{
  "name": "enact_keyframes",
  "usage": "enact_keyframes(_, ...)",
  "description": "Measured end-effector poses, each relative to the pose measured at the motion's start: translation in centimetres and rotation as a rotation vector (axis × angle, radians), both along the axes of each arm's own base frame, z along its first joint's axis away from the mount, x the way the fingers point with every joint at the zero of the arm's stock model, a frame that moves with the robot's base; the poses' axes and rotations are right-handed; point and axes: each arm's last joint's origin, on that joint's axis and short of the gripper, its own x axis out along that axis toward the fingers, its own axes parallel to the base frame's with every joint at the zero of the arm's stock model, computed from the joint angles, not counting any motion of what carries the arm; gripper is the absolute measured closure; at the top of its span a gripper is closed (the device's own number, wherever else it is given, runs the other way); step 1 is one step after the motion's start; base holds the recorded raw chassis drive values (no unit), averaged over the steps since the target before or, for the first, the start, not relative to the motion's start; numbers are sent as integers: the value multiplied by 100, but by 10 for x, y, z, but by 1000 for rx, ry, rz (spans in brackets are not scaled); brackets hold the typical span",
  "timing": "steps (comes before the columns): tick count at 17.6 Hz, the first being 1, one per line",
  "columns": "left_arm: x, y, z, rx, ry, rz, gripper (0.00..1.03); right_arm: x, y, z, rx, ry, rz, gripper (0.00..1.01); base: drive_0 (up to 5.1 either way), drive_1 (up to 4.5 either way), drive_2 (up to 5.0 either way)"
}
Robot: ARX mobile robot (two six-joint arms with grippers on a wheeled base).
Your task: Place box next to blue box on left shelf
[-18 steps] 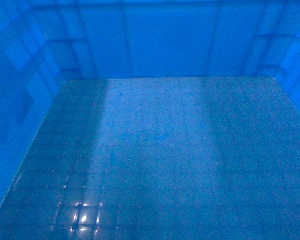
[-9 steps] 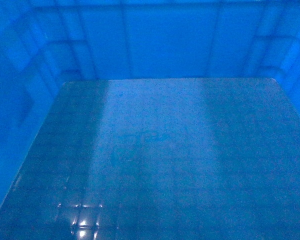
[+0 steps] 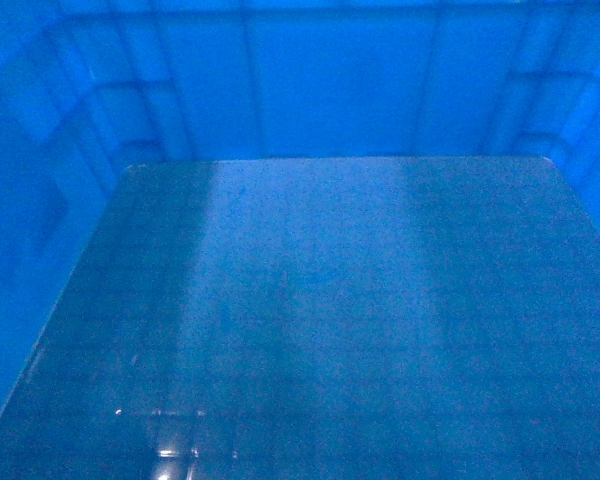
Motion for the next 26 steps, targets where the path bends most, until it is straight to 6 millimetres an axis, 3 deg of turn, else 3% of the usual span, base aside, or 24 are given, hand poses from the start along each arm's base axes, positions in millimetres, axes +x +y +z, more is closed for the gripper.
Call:
enact_keyframes(5,1,0,-1,1,2,0,89,1,0,0,0,-1,0,84,0,164,-163)
enact_keyframes(26,1,0,-1,0,3,-2,89,0,0,0,-1,3,-1,84,-484,155,333)
